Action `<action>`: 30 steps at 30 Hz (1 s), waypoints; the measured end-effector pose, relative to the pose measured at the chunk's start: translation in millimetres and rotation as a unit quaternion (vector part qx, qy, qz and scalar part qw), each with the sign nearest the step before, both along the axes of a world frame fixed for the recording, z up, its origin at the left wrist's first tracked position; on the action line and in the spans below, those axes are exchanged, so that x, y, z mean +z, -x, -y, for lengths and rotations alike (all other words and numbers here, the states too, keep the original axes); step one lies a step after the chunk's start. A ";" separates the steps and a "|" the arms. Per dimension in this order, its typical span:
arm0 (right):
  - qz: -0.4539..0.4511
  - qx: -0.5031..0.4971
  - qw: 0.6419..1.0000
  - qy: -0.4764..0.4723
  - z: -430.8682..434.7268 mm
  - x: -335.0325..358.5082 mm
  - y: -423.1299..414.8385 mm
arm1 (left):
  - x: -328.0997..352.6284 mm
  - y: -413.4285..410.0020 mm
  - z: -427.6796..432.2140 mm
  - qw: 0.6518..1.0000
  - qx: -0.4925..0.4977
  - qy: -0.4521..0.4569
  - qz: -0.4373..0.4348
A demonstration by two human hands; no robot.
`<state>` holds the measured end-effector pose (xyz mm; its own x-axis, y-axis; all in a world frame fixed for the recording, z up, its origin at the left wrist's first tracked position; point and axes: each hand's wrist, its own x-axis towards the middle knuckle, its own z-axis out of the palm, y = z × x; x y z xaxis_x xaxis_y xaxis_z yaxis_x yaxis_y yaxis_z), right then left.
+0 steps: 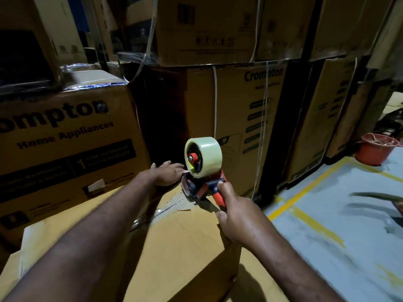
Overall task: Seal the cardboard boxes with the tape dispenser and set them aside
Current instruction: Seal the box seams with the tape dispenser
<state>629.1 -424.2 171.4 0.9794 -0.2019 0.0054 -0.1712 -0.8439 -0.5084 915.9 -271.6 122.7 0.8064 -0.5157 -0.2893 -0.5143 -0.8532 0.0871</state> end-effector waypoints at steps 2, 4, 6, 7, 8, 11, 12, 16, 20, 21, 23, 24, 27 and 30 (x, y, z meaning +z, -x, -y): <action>0.000 -0.004 1.000 0.003 -1.7 -1.6 -0.4 | -3.9 -0.4 2.9 0.999 0.026 -0.021 0.018; -0.002 -0.008 1.000 0.005 -2.0 -0.9 -0.7 | -8.0 -5.6 6.1 0.998 0.054 -0.039 0.009; -0.009 -0.014 1.000 -0.004 1.3 2.9 1.4 | -26.9 -35.2 2.8 0.996 0.093 -0.017 -0.001; -0.016 -0.017 1.000 -0.010 4.6 5.7 3.8 | -35.5 -47.7 4.4 0.994 0.108 0.004 -0.010; -0.024 -0.019 0.999 -0.017 8.4 9.0 7.5 | -36.7 -49.2 7.2 0.994 0.107 0.003 -0.001; -0.039 -0.016 0.999 -0.028 20.9 14.0 24.5 | -10.4 -0.4 22.3 0.992 0.120 -0.020 0.028; -0.038 -0.014 0.999 -0.026 23.7 13.8 30.1 | -7.8 9.3 28.9 0.991 0.122 -0.029 0.039; -0.013 -0.017 1.000 -0.011 23.4 8.2 41.7 | 8.1 41.2 51.1 0.989 0.115 -0.004 0.093; -0.005 -0.014 1.000 0.004 17.7 7.6 41.5 | -1.2 62.5 49.9 0.992 -0.024 0.121 0.015; -0.009 -0.013 1.000 0.016 16.1 8.5 40.8 | -4.0 66.1 44.2 0.992 -0.040 0.121 0.017; -0.007 -0.017 0.999 0.042 11.2 7.9 41.5 | -8.4 66.1 38.6 0.991 -0.057 0.111 0.046; -0.002 -0.017 0.999 0.050 8.4 6.2 42.6 | -3.6 69.7 38.1 0.991 -0.055 0.112 0.054; 0.011 -0.014 0.999 0.047 4.4 1.2 49.6 | -1.2 76.7 46.3 0.991 -0.074 0.077 0.076; 0.018 -0.019 0.999 0.037 14.5 0.0 66.8 | -2.0 79.6 52.8 0.994 -0.044 0.035 0.091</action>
